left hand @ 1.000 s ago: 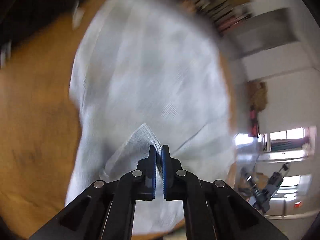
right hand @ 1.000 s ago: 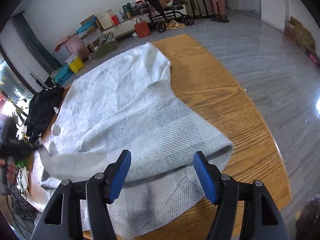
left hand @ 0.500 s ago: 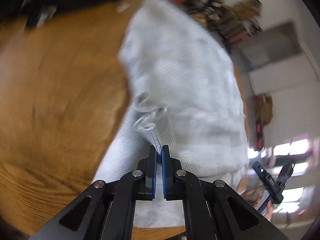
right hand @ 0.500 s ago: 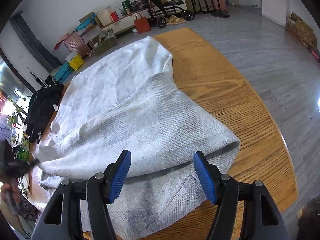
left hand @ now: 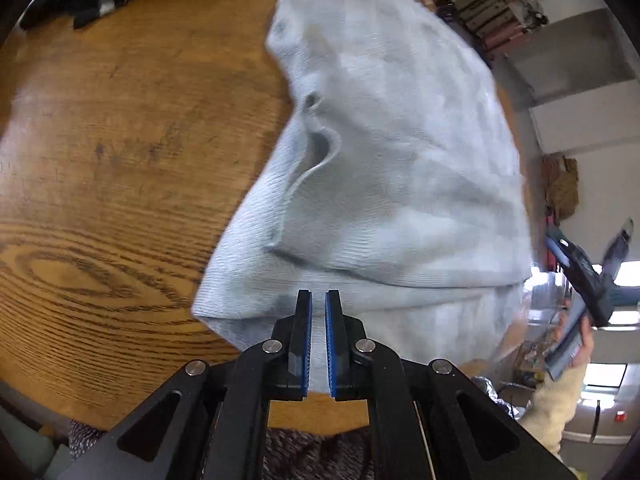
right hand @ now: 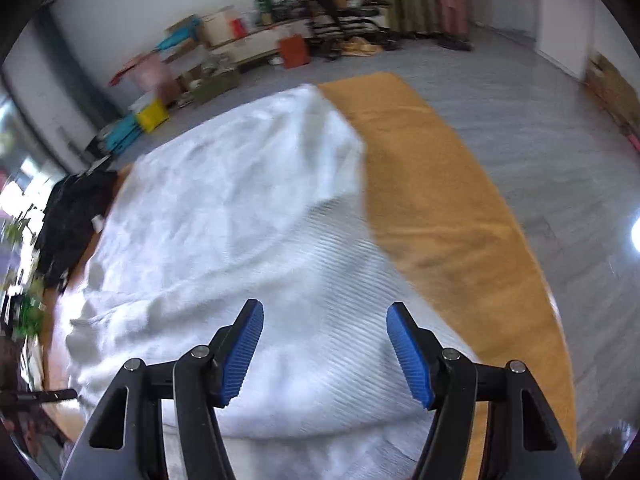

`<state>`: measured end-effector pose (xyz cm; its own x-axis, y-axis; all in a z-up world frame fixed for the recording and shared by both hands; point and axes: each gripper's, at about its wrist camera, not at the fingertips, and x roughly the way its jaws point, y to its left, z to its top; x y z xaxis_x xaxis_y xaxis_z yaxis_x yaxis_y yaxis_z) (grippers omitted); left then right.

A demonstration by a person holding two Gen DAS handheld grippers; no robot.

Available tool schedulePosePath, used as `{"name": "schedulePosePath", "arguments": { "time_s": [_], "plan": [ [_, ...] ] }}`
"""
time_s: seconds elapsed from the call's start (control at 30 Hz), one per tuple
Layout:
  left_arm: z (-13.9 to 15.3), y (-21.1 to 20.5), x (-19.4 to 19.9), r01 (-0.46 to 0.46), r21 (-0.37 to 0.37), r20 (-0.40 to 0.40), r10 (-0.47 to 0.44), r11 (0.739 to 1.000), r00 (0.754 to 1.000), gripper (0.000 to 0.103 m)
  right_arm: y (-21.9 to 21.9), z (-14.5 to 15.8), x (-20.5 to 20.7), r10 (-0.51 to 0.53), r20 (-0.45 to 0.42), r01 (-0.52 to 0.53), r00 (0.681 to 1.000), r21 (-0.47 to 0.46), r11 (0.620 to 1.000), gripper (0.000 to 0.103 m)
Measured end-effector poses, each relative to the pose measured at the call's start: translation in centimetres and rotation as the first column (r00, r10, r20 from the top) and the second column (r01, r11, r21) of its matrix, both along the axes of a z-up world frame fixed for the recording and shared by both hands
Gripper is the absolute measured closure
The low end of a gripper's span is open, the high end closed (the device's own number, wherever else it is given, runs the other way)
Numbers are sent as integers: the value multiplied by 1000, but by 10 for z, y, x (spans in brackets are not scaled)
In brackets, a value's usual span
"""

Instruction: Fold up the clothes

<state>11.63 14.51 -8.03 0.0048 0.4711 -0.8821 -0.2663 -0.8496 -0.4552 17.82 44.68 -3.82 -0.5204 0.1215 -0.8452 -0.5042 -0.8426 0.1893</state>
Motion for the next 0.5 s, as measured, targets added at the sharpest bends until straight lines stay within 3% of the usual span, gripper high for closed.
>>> {"name": "schedulePosePath", "arguments": {
  "time_s": [0.1, 0.17, 0.27, 0.4, 0.5],
  "plan": [
    [23, 17, -5, 29, 43, -76, -26, 999, 997, 96, -19, -6, -31, 63, 34, -64, 997, 32, 997, 35],
    [23, 37, -19, 43, 54, -121, -36, 998, 992, 96, -20, -20, -50, 53, 60, -54, 997, 18, 998, 35],
    [0, 64, -36, 65, 11, -121, -63, 998, 991, 96, -12, -49, -72, 16, 133, -16, 991, -3, 1000, 39],
    [-32, 66, -47, 58, -20, -71, -59, 998, 996, 96, 12, -60, -69, -94, 149, 82, 984, 89, 993, 51],
    [-41, 50, -57, 16, 63, -50, -13, 998, 999, 96, 27, -59, -65, -111, 146, 106, 983, 45, 993, 58]
  ]
}}
